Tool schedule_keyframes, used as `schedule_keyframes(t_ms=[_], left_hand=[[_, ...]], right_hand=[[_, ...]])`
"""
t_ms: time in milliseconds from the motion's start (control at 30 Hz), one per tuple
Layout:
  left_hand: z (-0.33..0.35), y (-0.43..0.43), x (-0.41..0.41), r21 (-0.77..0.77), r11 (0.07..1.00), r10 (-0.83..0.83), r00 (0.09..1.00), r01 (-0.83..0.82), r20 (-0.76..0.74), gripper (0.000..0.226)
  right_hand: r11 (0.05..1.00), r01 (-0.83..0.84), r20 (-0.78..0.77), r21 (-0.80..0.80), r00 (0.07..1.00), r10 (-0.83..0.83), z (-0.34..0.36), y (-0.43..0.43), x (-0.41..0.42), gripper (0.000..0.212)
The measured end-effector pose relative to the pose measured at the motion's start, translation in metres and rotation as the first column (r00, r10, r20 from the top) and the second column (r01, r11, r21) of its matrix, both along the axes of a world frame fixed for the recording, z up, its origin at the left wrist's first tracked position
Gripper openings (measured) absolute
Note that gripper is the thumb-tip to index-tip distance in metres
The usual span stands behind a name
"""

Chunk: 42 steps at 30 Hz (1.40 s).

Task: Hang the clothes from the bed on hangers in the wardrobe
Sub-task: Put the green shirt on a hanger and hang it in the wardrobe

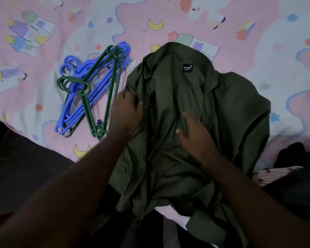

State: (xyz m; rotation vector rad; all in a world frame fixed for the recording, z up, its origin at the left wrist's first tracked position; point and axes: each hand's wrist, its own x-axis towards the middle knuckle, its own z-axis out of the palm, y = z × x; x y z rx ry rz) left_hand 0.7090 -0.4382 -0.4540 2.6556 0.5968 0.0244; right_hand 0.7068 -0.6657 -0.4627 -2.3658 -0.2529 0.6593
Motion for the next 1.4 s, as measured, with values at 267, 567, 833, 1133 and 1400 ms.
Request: schedule_keyframes(t_ms=[267, 567, 833, 1133, 1400], left_hand=[[-0.044, 0.066, 0.081, -0.308, 0.922, 0.146, 0.947, -0.235, -0.285, 0.056], [-0.022, 0.149, 0.09, -0.265, 0.936, 0.25, 0.967, -0.231, 0.041, 0.026], [-0.009, 0.13, 0.086, 0.038, 0.965, -0.26, 0.926, 0.26, 0.273, 0.033], [-0.06, 0.021, 0.075, -0.056, 0.78, -0.525, 0.604, 0.623, -0.599, 0.089], [-0.066, 0.007, 0.087, -0.048, 0.779, -0.565, 0.666, 0.626, -0.487, 0.088]], right_hand=[[0.994, -0.096, 0.132, 0.05, 0.987, 0.088, -0.03, 0.08, 0.063, 0.059], [0.879, -0.205, 0.005, -0.43, 0.973, 0.229, -0.069, 0.115, 0.052, 0.073], [0.881, -0.242, -0.003, -0.407, 0.965, 0.264, -0.08, 0.133, 0.061, 0.074], [0.788, 0.309, 0.079, -0.532, 0.945, -0.317, -0.079, -0.025, 0.118, 0.078], [0.89, 0.207, 0.324, -0.405, 0.943, -0.071, -0.073, 0.012, 0.128, 0.057]])
